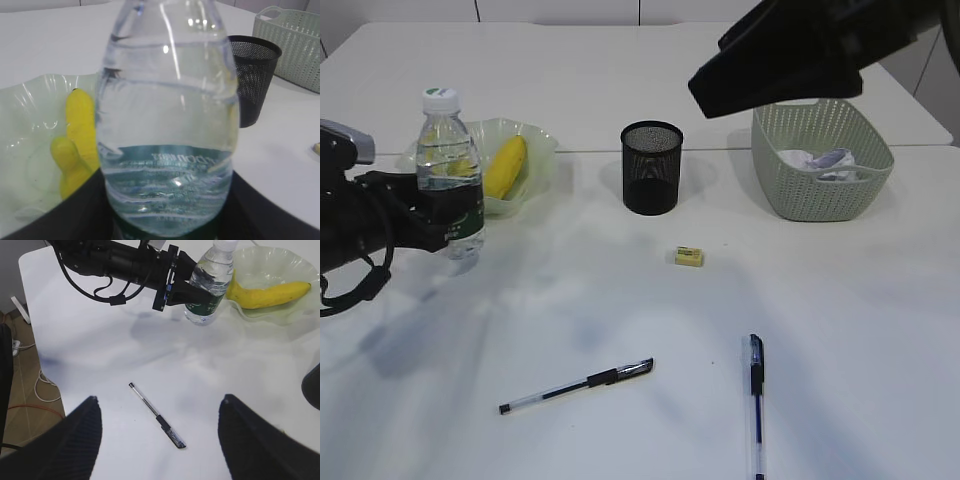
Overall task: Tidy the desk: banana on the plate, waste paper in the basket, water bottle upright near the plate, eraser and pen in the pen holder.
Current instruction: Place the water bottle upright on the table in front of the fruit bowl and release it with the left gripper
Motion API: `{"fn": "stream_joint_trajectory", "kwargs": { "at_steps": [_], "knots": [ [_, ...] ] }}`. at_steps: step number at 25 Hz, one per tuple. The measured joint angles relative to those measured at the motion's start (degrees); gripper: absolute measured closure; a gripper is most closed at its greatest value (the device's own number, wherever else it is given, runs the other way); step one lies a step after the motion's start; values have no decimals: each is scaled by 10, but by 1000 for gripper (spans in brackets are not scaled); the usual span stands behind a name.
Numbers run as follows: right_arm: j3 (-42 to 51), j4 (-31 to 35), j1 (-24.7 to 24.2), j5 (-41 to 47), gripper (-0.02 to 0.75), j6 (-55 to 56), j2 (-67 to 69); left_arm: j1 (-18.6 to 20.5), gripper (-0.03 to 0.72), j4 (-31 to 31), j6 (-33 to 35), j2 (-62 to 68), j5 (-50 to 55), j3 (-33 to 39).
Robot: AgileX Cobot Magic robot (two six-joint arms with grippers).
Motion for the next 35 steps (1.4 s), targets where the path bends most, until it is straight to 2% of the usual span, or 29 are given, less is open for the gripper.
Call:
{"fn": "stream_joint_trajectory", "kwargs": {
  "at_steps": [4,13,35],
  "knots": [
    [0,0,-7,5,202,0,0,0,310,-18,40,25,-25,-2],
    [0,-1,-17,12,202,2,-1,1,310,-42,80,71,-27,-2],
    [0,-1,-17,24,202,15,-2,1,267,-59,85,76,-32,-4]
  ]
}}
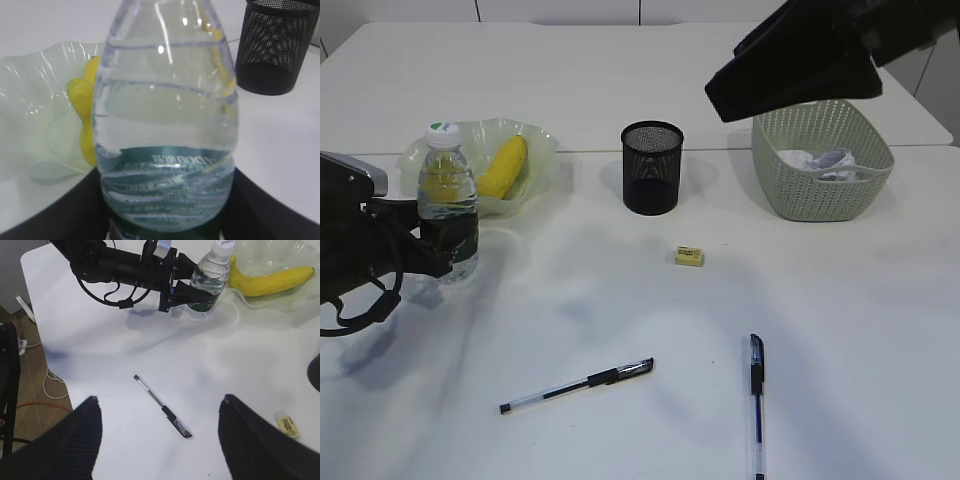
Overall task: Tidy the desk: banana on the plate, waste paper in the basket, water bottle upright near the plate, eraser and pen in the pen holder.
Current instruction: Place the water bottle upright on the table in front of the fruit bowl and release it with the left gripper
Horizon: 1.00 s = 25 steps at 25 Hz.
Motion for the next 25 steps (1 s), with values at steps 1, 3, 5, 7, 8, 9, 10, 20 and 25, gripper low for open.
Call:
{"fn": "stream_joint_trajectory", "kwargs": {
  "at_steps": [1,3,5,7,8,9,10,20,25],
  "knots": [
    [0,0,0,0,202,0,0,0,260,0,0,0,0,0],
    [0,0,0,1,202,0,0,0,247,-1,0,0,-3,4],
    [0,0,0,1,202,0,0,0,236,-1,0,0,-6,6],
    [0,0,0,1,202,0,0,0,228,-1,0,0,-7,6],
    [0,0,0,1,202,0,0,0,223,-1,0,0,-7,6],
    [0,0,0,1,202,0,0,0,218,-1,0,0,-7,6],
    [0,0,0,1,202,0,0,0,214,-1,0,0,-7,6],
    [0,0,0,1,202,1,0,0,120,-2,0,0,-25,7],
    [0,0,0,1,202,1,0,0,92,-2,0,0,-30,7]
  ]
}}
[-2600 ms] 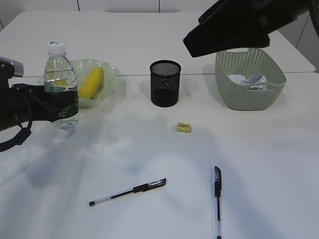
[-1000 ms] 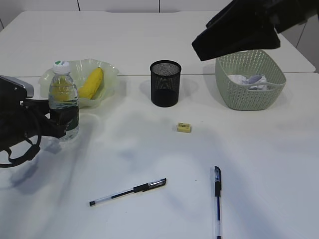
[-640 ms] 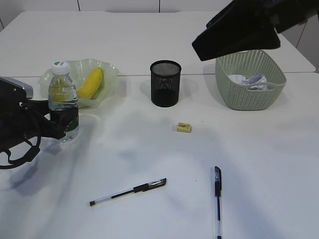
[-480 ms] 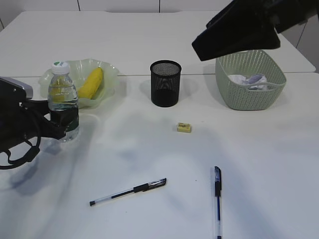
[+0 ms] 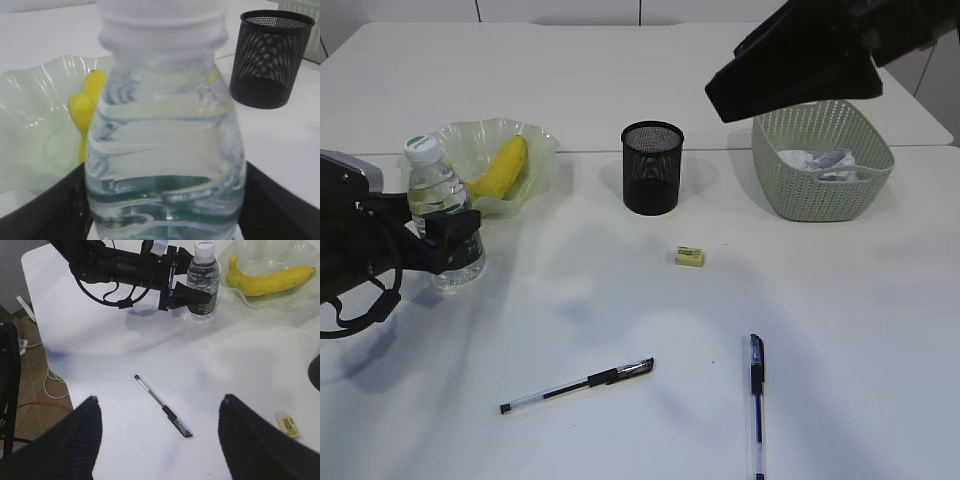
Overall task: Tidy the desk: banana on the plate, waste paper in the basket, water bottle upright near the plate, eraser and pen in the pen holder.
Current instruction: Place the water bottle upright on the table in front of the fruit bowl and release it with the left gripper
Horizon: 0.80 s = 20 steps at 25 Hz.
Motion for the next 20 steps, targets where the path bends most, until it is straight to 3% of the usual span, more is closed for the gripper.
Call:
{"fn": "stream_joint_trajectory", "kwargs": {
  "at_steps": [20],
  "knots": [
    [0,0,0,0,202,0,0,0,85,1,-1,-37,0,21]
  ]
}}
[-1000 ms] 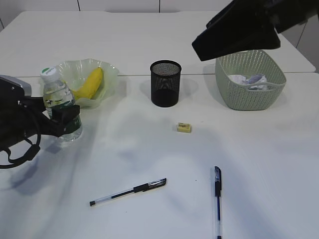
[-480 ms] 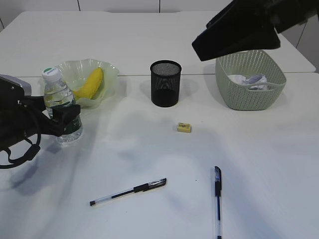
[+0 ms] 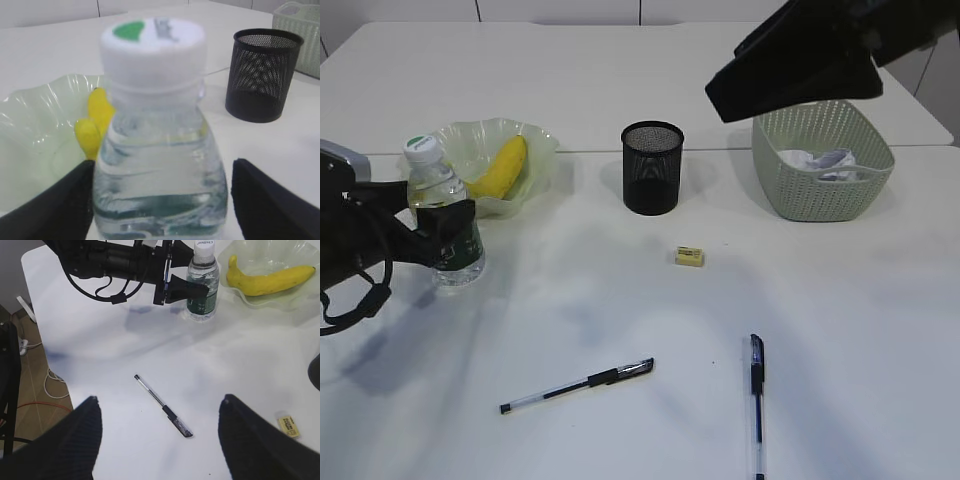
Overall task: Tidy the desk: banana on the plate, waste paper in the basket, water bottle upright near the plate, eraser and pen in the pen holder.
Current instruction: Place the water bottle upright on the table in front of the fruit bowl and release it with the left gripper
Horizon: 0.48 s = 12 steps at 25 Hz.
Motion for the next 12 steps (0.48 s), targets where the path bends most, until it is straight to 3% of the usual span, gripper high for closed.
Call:
{"fn": "stream_joint_trajectory", "kwargs": {
  "at_steps": [12],
  "knots": [
    [0,0,0,14,202,0,0,0,85,-1,0,-71,0,1]
  ]
}}
